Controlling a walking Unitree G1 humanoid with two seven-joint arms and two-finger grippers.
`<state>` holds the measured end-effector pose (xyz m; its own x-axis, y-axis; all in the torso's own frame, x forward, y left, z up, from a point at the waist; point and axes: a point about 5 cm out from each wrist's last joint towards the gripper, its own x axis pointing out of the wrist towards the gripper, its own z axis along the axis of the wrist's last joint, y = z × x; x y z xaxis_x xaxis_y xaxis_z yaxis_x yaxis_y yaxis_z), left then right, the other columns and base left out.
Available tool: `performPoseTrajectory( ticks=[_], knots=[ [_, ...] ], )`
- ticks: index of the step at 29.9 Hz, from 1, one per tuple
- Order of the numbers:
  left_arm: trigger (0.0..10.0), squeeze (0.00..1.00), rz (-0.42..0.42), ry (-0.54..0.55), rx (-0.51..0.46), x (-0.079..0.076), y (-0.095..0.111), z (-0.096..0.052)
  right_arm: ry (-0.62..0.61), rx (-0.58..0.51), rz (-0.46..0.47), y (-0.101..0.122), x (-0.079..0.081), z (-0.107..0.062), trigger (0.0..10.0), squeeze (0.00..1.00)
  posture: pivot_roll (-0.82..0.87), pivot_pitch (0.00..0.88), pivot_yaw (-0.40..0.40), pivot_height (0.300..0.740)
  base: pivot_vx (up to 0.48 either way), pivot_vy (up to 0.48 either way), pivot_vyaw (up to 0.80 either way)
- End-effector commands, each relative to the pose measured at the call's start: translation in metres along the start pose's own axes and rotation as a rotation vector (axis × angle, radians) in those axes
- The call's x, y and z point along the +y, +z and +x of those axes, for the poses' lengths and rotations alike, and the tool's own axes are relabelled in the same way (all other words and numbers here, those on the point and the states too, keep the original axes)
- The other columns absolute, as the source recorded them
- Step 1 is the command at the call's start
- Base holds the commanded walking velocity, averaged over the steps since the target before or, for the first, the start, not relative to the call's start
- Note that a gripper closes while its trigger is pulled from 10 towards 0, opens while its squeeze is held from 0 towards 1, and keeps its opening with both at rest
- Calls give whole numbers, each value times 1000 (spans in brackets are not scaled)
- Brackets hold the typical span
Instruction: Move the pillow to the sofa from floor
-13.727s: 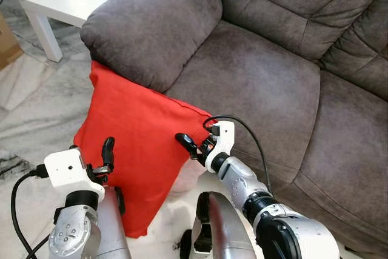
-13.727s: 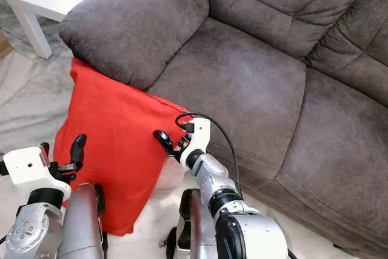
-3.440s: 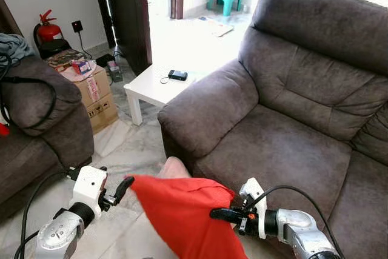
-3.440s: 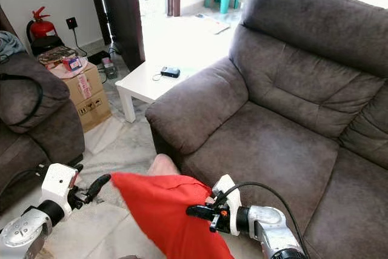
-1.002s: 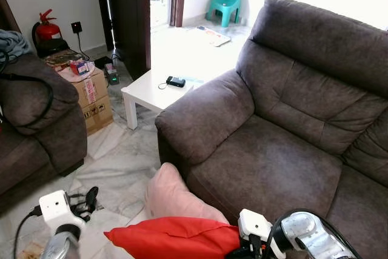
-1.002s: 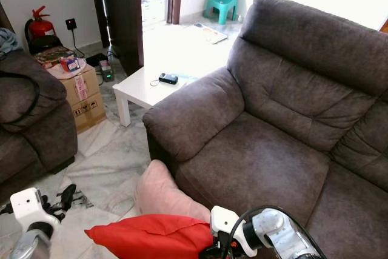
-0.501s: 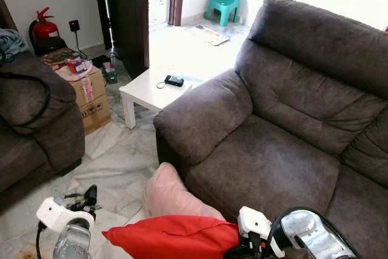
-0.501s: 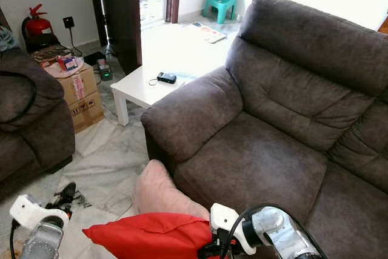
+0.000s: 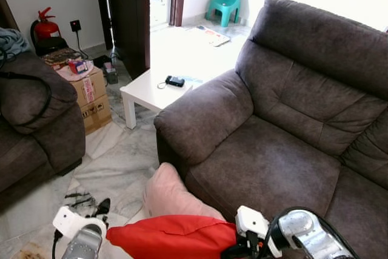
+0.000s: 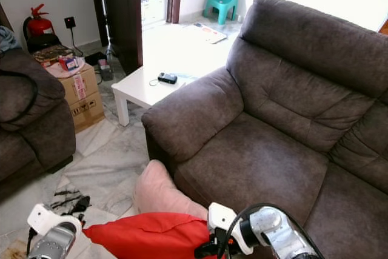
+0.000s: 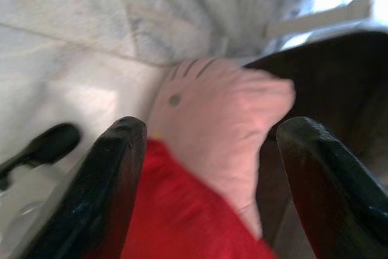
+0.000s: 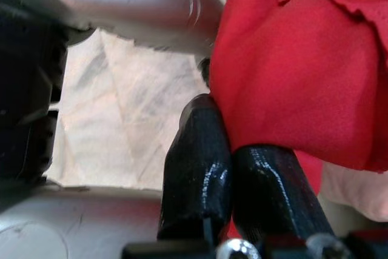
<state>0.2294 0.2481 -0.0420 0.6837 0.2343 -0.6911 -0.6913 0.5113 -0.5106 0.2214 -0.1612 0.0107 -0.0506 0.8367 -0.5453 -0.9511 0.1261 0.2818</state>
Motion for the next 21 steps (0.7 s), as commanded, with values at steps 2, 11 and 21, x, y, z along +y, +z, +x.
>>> performPoseTrajectory(
  ticks=[2,11,21],
  knots=[
    [10000,0,50,18,31,-4,-5,1,-54,-118,-65,25,-10,-11,10000,0,176,0,-151,740,0,0,0],
    [10000,0,37,6,-30,-6,4,3,-25,-176,-78,36,-7,-14,10000,0,170,0,-152,740,0,0,0],
    [10000,0,-4,-66,-136,-17,19,2,2,-186,-85,41,-3,-15,10000,0,169,0,-151,740,0,0,0]
  ],
)
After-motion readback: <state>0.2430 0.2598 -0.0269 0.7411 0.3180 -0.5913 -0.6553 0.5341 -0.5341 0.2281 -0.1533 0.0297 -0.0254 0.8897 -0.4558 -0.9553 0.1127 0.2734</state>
